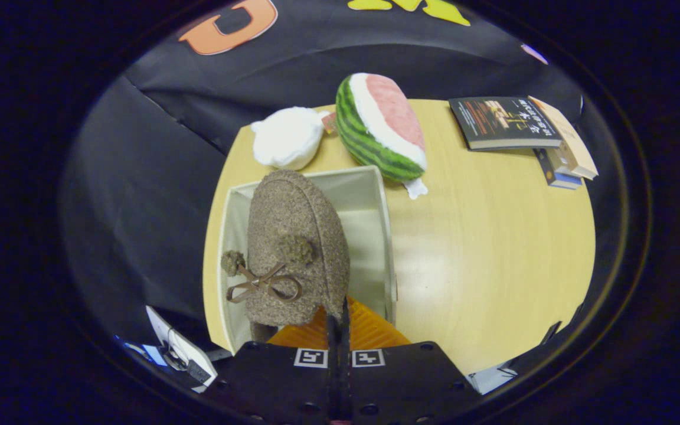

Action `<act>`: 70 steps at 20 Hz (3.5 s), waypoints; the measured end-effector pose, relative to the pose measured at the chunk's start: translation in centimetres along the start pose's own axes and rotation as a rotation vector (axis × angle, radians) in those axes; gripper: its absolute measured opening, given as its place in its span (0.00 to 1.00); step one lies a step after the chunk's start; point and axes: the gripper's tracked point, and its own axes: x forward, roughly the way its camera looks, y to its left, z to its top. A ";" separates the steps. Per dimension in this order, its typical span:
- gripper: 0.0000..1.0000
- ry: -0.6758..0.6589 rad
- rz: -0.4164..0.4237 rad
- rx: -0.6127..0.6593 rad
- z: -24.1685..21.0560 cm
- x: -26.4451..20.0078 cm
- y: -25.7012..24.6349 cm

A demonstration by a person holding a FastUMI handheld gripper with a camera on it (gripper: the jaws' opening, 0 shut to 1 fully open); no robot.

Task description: Open the storage box then place both shoes into the box .Put the left shoe in first, then the right shoe, with the right side of both shoes facing outward in a uniform manner.

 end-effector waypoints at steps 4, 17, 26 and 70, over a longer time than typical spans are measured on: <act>0.01 0.038 -0.071 0.018 -0.6 2.9 -0.6; 0.11 0.036 -0.121 0.026 -0.4 4.0 -0.7; 0.71 -0.054 -0.021 -0.070 -1.0 -1.4 1.1; 0.96 -1.218 -0.006 -0.123 -8.4 -40.8 -17.1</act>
